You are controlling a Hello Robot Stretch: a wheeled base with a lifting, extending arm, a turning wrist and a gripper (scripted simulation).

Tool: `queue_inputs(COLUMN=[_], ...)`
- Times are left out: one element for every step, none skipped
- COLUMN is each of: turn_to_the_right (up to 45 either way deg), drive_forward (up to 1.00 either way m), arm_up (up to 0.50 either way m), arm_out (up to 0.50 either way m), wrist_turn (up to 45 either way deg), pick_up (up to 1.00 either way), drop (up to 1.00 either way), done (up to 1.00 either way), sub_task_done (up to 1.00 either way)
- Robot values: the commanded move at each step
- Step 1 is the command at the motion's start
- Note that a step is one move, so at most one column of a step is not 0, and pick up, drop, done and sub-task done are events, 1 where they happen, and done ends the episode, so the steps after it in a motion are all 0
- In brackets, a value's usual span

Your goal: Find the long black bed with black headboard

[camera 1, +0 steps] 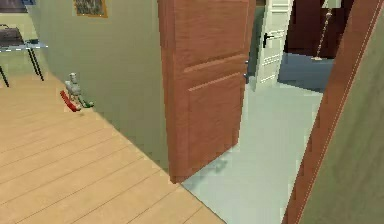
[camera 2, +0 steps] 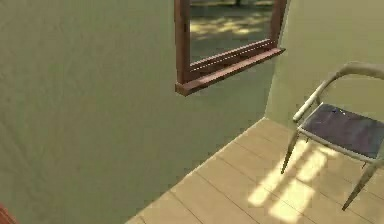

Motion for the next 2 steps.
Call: queue_inputs(turn_to_the_right=[0.0, 42.0], drive_forward=[0.8, 0.0], arm_up=[0.0, 0.0], arm_out=[0.0, 0.0], wrist_turn=[0.0, 0.0], pick_up=[0.0, 0.0], drop=[0.0, 0.0], done=[0.0, 0.0], sub_task_done=[0.0, 0.0])
